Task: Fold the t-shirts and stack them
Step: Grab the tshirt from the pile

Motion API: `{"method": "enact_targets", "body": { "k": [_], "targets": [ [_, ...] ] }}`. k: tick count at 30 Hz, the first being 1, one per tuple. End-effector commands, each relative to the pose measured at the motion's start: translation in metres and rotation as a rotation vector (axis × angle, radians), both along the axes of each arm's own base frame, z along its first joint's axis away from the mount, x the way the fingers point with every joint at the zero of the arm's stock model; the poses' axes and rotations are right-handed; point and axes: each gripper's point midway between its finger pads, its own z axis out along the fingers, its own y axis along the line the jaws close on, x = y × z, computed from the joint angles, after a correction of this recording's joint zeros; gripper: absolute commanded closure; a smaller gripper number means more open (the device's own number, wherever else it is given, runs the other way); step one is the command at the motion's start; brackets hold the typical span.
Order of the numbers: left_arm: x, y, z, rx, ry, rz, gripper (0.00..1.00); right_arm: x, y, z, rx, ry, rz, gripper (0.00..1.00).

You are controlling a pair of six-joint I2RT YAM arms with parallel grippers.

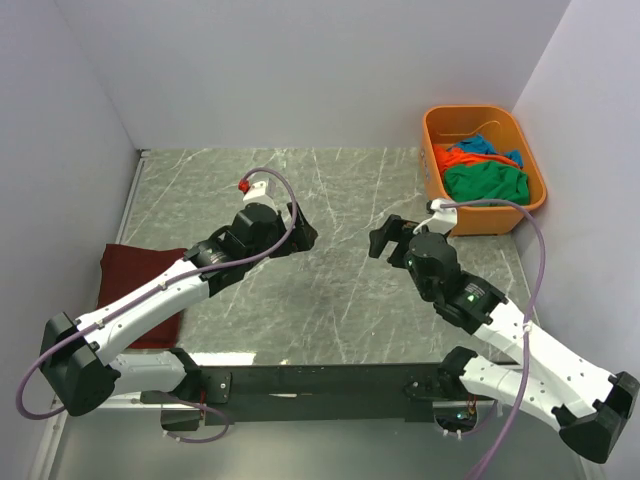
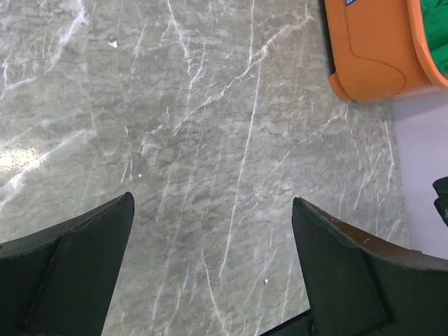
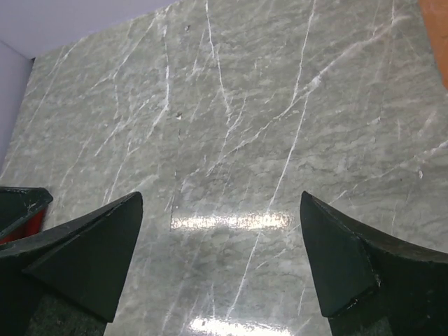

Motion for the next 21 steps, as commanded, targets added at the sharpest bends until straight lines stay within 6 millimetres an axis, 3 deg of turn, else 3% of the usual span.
{"method": "enact_targets", "body": {
  "k": [1,8,12,13,15,16,19,20,21],
  "targets": [
    [-0.001,-0.001,0.013,-0.016,-0.021,-0.012,0.01,0.004,-0.001,-0.001,0.004,0.002,-0.032,0.01],
    [-0.011,0.004,0.023,-0.008,-0.027,-0.044,0.01,0.021,0.006,-0.006,-0.113,0.045,-0.036,0.01],
    [-0.017,0.010,0.023,0.011,-0.019,-0.054,0.01,0.050,0.004,0.009,-0.160,0.038,-0.064,0.00],
    [-0.018,0.012,0.026,0.009,-0.026,-0.050,0.01,0.064,-0.013,0.012,-0.151,0.046,-0.107,0.00],
    [-0.019,0.015,0.026,0.012,-0.032,-0.047,0.01,0.089,-0.023,0.023,-0.123,0.051,-0.121,0.00],
    [-0.021,0.016,0.028,0.012,-0.035,-0.048,0.01,0.104,-0.043,0.028,-0.093,0.050,-0.154,0.01],
    [-0.024,0.020,0.029,0.017,-0.033,-0.049,0.01,0.141,-0.074,0.042,-0.076,0.042,-0.232,0.01],
    [-0.025,0.021,0.031,0.019,-0.034,-0.050,0.01,0.160,-0.102,0.047,-0.079,0.042,-0.315,0.01],
    [-0.026,0.022,0.032,0.016,-0.033,-0.049,0.01,0.167,-0.116,0.047,-0.085,0.049,-0.357,0.02]
  ]
}}
